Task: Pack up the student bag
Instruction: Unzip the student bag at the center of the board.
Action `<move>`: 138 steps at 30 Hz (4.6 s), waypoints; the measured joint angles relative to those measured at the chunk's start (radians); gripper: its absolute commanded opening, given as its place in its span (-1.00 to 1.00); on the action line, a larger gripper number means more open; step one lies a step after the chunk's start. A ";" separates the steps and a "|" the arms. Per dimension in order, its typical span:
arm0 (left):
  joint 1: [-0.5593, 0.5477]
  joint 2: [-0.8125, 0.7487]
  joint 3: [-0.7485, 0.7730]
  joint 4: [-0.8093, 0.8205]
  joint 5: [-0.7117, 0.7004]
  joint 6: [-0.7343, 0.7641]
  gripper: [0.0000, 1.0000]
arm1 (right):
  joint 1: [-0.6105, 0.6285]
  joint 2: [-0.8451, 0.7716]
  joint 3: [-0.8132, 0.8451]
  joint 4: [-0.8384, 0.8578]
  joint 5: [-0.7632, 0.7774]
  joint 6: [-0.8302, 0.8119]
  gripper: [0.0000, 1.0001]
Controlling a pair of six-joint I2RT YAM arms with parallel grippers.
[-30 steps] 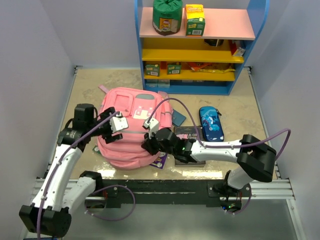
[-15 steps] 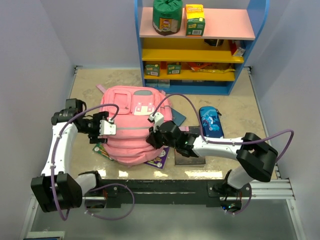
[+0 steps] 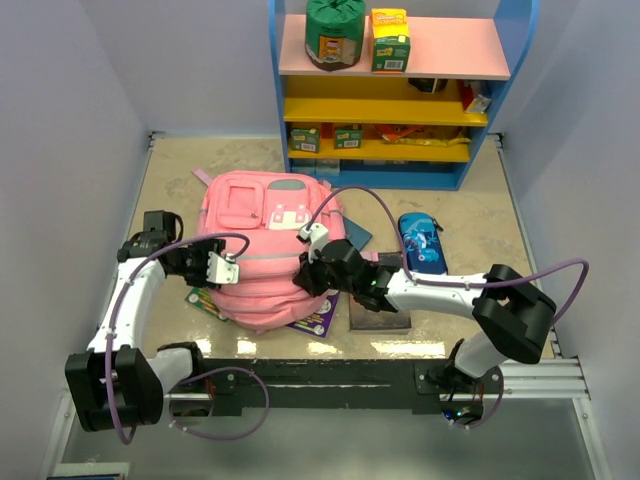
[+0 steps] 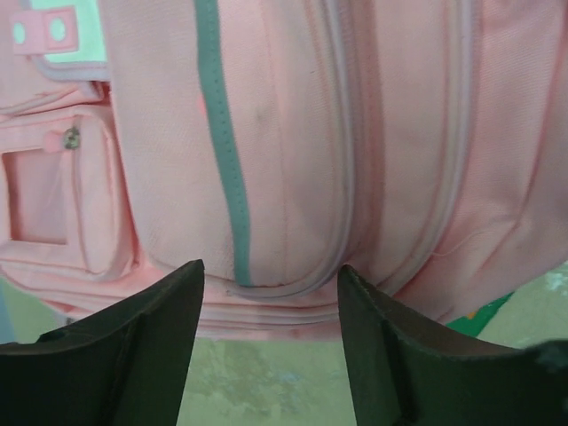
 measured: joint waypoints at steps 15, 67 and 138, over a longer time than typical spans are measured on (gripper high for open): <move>-0.048 -0.026 -0.047 0.046 -0.023 -0.014 -1.00 | -0.017 0.021 0.026 -0.043 -0.020 -0.011 -1.00; -0.548 -0.256 0.110 -0.262 -0.104 -0.567 -1.00 | -0.155 0.240 0.525 -0.376 -0.132 -0.156 -1.00; -0.573 -0.289 -0.055 0.360 -0.077 -1.219 0.19 | 0.174 0.050 0.140 -0.106 -0.004 0.085 -0.59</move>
